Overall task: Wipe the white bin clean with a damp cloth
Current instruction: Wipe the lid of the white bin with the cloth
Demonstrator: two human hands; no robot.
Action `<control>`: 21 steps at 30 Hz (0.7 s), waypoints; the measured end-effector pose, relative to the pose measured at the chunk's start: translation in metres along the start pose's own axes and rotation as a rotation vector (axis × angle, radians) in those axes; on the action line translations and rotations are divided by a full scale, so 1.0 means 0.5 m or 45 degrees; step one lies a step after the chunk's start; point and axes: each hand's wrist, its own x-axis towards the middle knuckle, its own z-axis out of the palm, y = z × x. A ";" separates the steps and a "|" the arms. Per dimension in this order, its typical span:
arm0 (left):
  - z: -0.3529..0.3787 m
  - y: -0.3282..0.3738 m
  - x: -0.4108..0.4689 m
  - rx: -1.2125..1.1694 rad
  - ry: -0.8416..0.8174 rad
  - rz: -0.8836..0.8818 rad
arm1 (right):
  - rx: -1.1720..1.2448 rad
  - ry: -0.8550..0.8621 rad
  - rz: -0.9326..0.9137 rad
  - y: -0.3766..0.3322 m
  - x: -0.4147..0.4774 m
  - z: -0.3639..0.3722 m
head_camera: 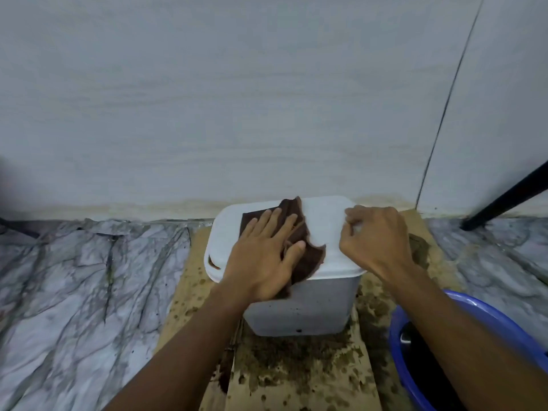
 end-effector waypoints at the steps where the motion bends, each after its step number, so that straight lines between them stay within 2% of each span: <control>1: -0.007 -0.030 -0.012 -0.001 0.002 -0.057 | -0.026 -0.015 -0.002 -0.010 0.007 0.004; 4: -0.028 -0.099 -0.006 0.008 -0.013 -0.261 | 0.050 0.025 -0.076 -0.020 0.014 0.021; 6: -0.033 -0.105 0.033 0.034 -0.040 -0.347 | -0.018 0.052 -0.128 -0.015 0.010 0.030; 8: -0.027 -0.063 0.074 0.021 -0.072 -0.318 | -0.099 0.054 -0.170 -0.006 0.007 0.038; 12: 0.000 0.063 0.082 -0.008 -0.103 -0.045 | -0.126 0.119 -0.200 -0.002 -0.007 0.034; 14: 0.005 0.068 0.062 -0.003 -0.086 0.029 | -0.092 0.188 -0.229 -0.003 -0.016 0.031; 17: -0.009 0.004 0.035 -0.012 -0.072 0.007 | -0.071 0.264 -0.278 -0.006 -0.021 0.028; 21: -0.035 -0.109 0.025 -0.034 -0.082 -0.186 | -0.048 0.330 -0.311 -0.014 -0.025 0.032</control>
